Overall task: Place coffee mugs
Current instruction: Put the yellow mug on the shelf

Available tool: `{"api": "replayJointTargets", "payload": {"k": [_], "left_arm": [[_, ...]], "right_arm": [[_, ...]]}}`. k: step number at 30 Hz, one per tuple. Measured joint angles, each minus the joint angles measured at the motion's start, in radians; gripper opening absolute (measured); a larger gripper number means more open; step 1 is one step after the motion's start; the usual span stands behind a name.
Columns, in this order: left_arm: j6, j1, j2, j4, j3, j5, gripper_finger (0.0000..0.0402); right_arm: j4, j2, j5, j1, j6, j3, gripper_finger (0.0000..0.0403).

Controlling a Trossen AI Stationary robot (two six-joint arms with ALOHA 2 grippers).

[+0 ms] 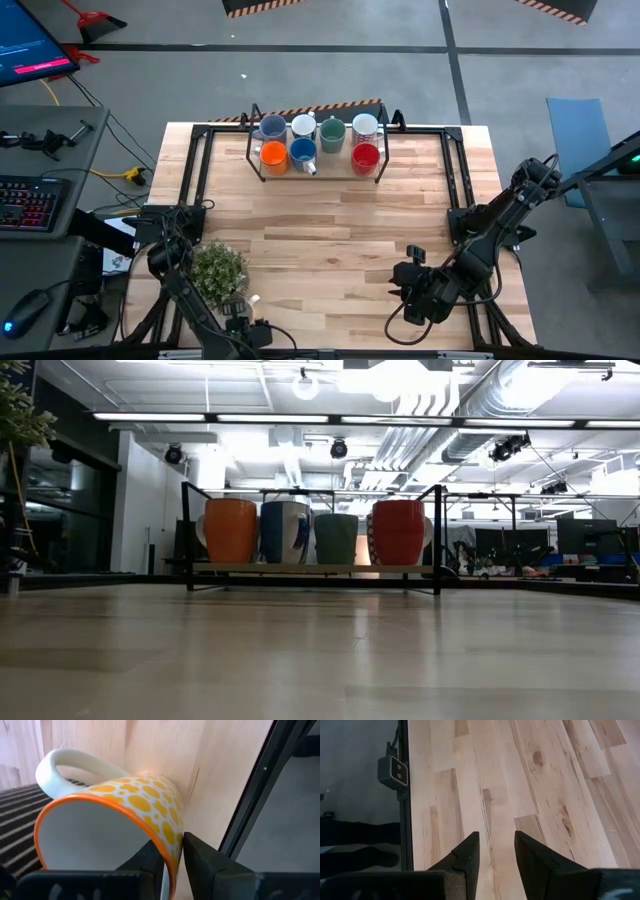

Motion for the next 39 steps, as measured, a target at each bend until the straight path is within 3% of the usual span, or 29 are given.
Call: {"api": "replayJointTargets", "payload": {"k": [11, 30, 39], "left_arm": [[0.1, 0.052, -0.014, 0.008, 0.0, -0.097, 0.0054], [0.509, 0.23, -0.015, 0.093, 0.0, -0.25, 0.0054], [0.786, 0.34, -0.015, 0.19, 0.0, -0.247, 0.0049]], "right_arm": [[0.023, 0.0, 0.0, 0.0, 0.003, 0.0, 0.0103], [0.079, 0.0, -0.006, 0.0, 0.003, 0.0, 0.0103], [0.079, 0.0, -0.007, 0.016, 0.031, 0.0, 0.0103]]}}
